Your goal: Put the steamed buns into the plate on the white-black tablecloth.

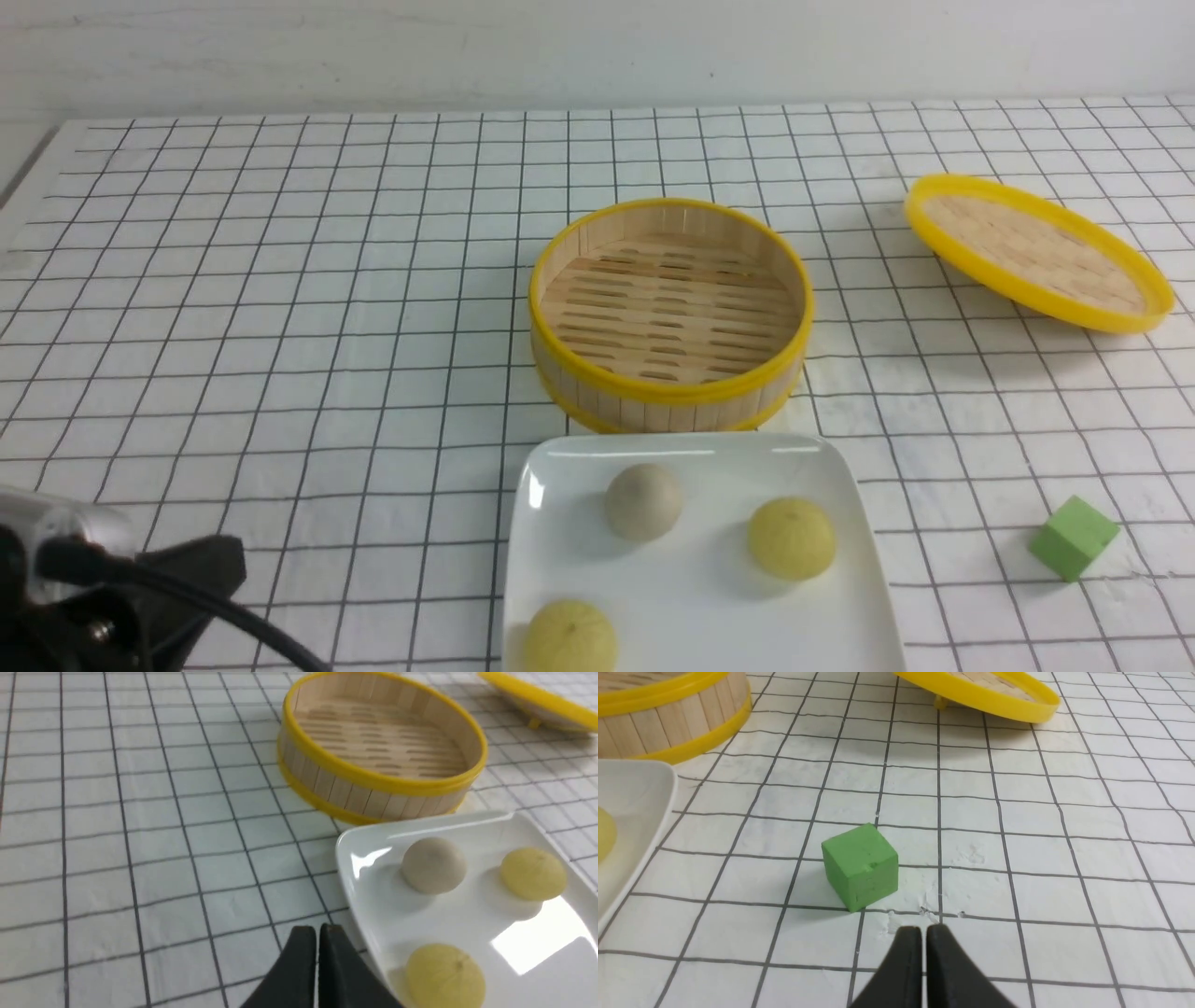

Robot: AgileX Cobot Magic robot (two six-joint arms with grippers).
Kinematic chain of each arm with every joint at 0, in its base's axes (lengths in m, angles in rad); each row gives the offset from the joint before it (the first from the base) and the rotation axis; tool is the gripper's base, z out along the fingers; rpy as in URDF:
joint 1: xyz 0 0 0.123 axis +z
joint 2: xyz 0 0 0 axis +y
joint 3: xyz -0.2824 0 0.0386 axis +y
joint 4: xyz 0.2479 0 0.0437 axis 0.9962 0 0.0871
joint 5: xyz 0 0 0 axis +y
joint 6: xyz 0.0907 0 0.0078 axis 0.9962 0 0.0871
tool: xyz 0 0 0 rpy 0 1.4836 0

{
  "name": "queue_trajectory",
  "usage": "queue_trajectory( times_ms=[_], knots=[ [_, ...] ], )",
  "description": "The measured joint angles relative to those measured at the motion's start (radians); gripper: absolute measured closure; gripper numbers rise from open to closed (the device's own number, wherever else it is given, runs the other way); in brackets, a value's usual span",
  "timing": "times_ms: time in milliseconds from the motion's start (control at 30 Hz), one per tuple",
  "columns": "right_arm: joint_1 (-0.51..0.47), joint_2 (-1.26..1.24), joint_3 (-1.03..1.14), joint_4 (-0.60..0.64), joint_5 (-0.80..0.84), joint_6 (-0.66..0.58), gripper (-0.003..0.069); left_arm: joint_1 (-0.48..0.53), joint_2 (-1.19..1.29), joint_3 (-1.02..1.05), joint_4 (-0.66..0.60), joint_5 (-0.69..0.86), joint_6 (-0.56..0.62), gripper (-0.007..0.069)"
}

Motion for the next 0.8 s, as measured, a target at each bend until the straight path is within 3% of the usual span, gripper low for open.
queue_trajectory(
  times_ms=[133, 333, 467, 567, 633, 800],
  knots=[
    [0.000, 0.000, 0.000, 0.000, 0.000, 0.000, 0.0613, 0.000, 0.000, 0.010, 0.005, -0.002, -0.059, 0.0586],
    [0.000, 0.000, 0.000, 0.000, 0.000, 0.000, 0.0606, 0.014, 0.000, 0.010, -0.024, -0.017, -0.030, 0.0580],
    [0.000, 0.000, 0.000, 0.000, 0.000, 0.000, 0.0602, 0.112, -0.030, 0.024, -0.128, -0.020, 0.120, 0.0577],
    [-0.001, 0.000, 0.000, 0.000, 0.000, 0.000, 0.0596, 0.306, -0.125, 0.093, -0.334, -0.084, 0.413, 0.0572],
    [-0.001, 0.000, 0.000, 0.000, 0.000, 0.000, 0.0594, 0.387, -0.170, 0.137, -0.404, -0.123, 0.522, 0.0571],
    [-0.001, 0.000, 0.000, 0.000, -0.001, 0.000, 0.0585, 0.590, -0.302, 0.270, -0.503, -0.175, 0.675, 0.0570]
  ],
)
